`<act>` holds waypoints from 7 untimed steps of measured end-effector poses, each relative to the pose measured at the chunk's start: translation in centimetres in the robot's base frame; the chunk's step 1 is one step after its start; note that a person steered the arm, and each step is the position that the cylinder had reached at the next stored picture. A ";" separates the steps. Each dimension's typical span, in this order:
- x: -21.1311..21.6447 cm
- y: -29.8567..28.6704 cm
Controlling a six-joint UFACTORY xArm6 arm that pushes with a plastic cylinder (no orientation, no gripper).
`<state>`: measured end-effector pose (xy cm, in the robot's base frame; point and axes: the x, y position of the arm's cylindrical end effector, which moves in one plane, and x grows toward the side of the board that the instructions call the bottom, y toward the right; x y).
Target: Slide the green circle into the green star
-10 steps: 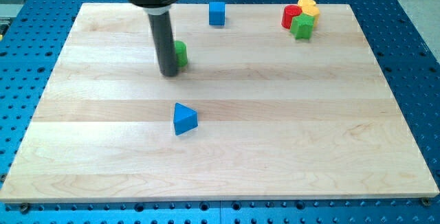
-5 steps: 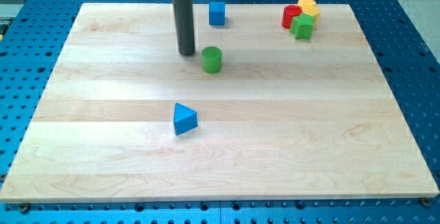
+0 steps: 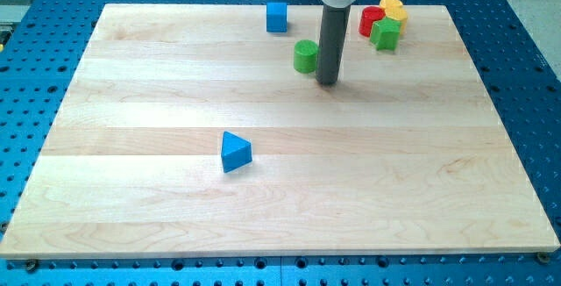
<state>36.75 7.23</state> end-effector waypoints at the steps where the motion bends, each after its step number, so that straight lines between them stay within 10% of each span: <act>1: 0.4 -0.7; 5: -1.1 -7.9; 7: -5.1 2.4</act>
<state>31.63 9.60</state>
